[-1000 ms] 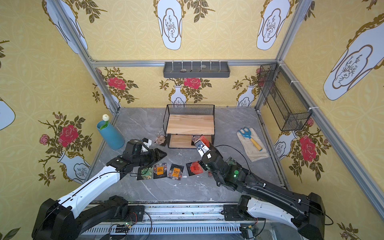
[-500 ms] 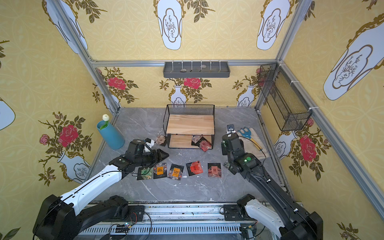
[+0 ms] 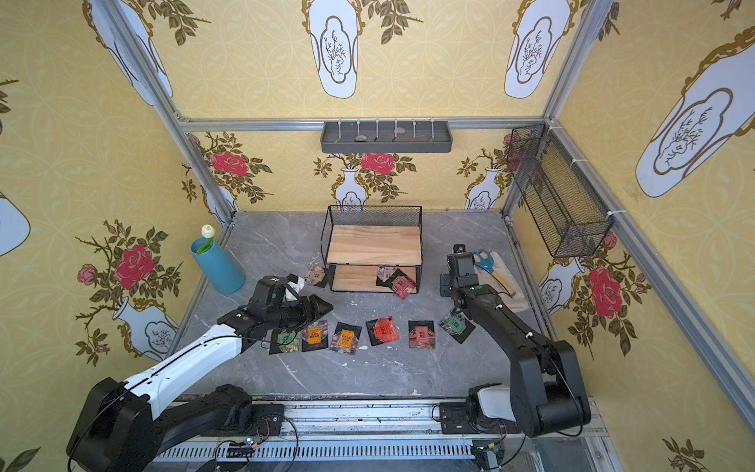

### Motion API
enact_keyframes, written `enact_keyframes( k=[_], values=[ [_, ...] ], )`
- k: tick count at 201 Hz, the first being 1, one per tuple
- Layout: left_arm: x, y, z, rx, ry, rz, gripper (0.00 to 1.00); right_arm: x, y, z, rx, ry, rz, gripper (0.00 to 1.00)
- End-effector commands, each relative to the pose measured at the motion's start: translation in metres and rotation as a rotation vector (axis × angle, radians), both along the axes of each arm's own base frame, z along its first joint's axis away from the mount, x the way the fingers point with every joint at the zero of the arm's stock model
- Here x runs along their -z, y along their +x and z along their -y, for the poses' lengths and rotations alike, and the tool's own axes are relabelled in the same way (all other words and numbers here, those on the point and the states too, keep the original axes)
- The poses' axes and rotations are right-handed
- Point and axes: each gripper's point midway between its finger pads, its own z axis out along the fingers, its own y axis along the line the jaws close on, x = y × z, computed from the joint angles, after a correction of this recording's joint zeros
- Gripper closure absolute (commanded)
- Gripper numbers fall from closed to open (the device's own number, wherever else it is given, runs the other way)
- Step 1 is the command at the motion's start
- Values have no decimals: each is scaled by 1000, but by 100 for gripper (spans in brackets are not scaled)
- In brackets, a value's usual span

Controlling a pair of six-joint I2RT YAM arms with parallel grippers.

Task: Remove the tea bags from the shelf
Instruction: Place the tea bag at the center of the board.

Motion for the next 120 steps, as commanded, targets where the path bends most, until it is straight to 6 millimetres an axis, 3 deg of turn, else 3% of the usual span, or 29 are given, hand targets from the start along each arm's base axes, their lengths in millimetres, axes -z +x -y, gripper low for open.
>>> enact_keyframes(
  k=[1, 30, 85, 120],
  values=[
    [0, 3, 2, 1, -12, 11, 23, 5, 21, -10, -9, 59, 41, 96],
    [1, 4, 2, -2, -10, 10, 23, 31, 28, -14, -19, 61, -21, 96],
    [3, 5, 1, -12, -4, 5, 23, 44, 30, -16, -30, 60, -91, 92],
    [3, 5, 0, -15, -1, 5, 23, 43, 27, -17, -32, 70, -91, 85]
  ],
)
